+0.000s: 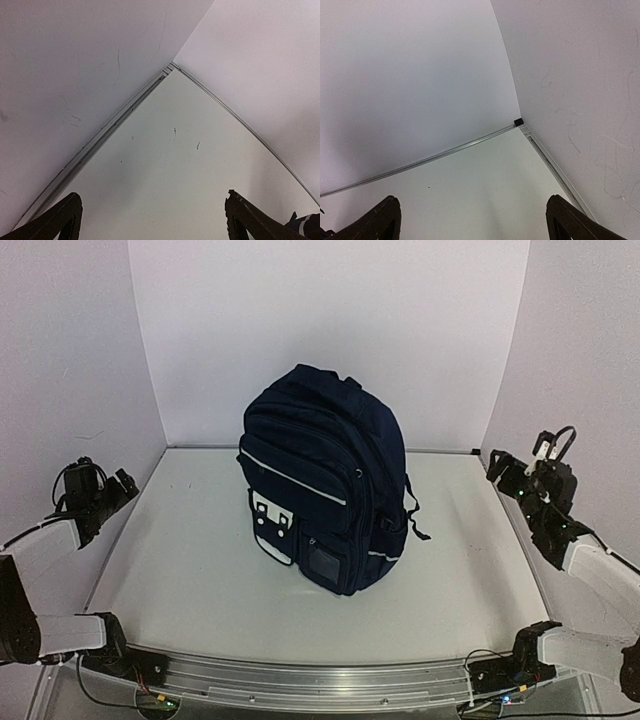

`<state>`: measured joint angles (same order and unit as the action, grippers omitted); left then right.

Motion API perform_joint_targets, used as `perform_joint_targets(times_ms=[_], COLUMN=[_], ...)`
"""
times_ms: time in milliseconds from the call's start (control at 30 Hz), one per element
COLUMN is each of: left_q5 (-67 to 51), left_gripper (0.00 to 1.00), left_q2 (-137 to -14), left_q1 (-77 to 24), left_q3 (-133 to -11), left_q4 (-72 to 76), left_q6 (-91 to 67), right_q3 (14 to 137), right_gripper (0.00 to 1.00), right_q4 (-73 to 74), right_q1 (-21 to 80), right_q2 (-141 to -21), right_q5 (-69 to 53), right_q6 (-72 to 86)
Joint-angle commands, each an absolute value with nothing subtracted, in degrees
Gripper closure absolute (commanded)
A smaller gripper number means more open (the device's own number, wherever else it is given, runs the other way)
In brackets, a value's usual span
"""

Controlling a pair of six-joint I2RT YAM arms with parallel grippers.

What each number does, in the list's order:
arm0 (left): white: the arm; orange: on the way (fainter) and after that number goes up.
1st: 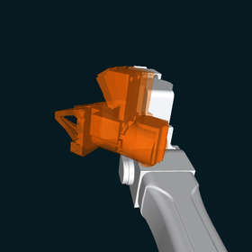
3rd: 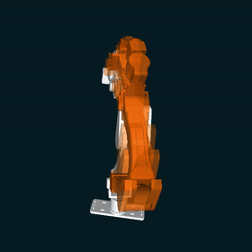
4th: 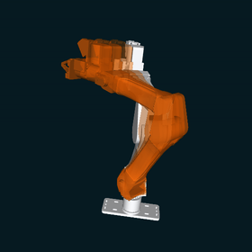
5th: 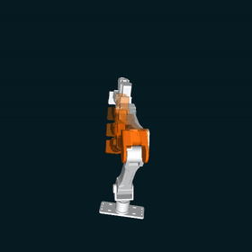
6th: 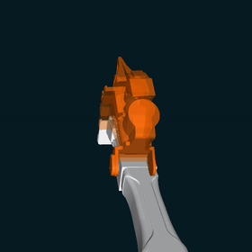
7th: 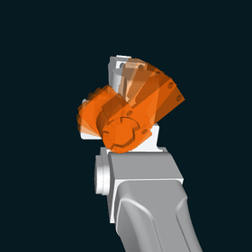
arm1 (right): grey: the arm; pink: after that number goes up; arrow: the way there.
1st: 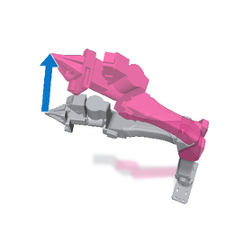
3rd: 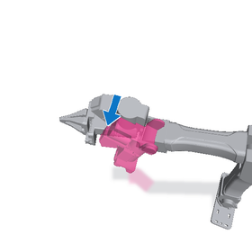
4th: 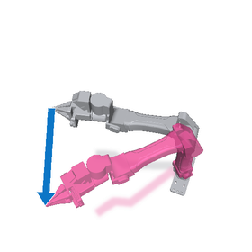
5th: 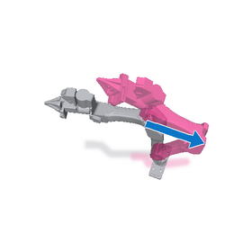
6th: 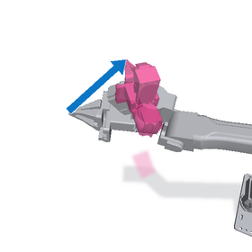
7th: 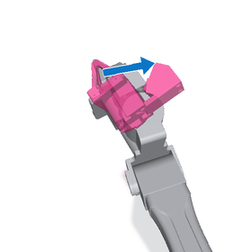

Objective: Pack the student bag
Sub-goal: Reset both arms

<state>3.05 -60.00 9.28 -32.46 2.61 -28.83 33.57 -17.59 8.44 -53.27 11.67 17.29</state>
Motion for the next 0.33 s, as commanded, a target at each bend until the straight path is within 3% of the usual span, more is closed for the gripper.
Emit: perform_joint_targets(times_ms=[0, 300], left_q5=[6.4, 5.0], left_gripper=[0.0, 0.0], left_q2=[-56.4, -53.1], left_q1=[9.2, 9.2], left_q3=[-30.6, -33.1], left_q4=[15.8, 10.5], left_q6=[-27.7, -23.4], right_q3=[29.7, 27.2], right_gripper=[0.02, 0.02], right_q4=[-30.7, -30.6], right_q1=[8.6, 8.6], right_q2=[-49.7, -46.2], right_q5=[15.0, 13.8], right_q6=[13.0, 11.1])
